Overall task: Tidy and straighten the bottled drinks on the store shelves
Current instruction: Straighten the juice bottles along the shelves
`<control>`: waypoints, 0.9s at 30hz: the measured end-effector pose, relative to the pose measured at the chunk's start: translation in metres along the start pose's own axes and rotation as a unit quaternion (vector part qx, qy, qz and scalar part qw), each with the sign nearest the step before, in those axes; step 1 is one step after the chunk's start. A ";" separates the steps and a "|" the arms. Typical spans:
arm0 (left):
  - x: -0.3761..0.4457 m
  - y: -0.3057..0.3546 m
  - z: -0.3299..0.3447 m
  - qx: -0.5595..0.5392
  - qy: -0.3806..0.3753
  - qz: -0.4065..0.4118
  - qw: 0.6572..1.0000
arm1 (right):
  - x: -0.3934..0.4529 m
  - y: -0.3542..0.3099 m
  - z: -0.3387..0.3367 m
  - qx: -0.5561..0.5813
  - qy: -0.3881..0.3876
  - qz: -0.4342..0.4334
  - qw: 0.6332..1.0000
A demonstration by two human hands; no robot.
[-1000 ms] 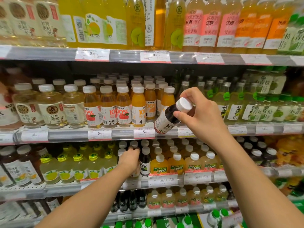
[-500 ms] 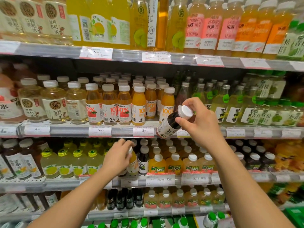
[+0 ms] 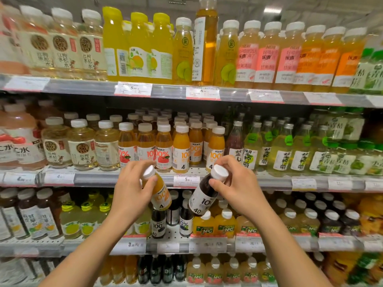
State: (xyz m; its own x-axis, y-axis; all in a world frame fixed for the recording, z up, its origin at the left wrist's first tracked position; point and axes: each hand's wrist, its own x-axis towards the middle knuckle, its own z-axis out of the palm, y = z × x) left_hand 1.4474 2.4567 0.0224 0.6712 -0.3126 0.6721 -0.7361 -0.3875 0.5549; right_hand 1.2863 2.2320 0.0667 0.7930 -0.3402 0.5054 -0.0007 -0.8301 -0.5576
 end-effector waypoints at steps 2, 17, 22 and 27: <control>0.003 0.004 -0.003 -0.018 0.001 -0.005 1.000 | -0.004 -0.001 0.002 0.004 -0.006 0.002 1.000; -0.007 -0.017 -0.041 -0.050 0.007 -0.021 0.998 | -0.026 0.058 0.114 -0.070 -0.199 0.064 0.975; -0.018 -0.033 -0.056 -0.045 0.018 -0.032 0.998 | -0.013 0.066 0.158 -0.063 -0.152 0.059 0.985; -0.028 -0.048 -0.069 -0.041 0.020 -0.035 0.998 | 0.012 0.069 0.205 -0.129 -0.182 0.030 0.974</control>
State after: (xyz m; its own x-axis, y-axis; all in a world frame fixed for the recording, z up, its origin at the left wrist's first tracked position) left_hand 1.4580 2.5437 0.0110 0.7185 -0.2517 0.6484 -0.6933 -0.3338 0.6386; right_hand 1.4203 2.2611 -0.1010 0.9501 -0.2515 0.1844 -0.1694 -0.9127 -0.3719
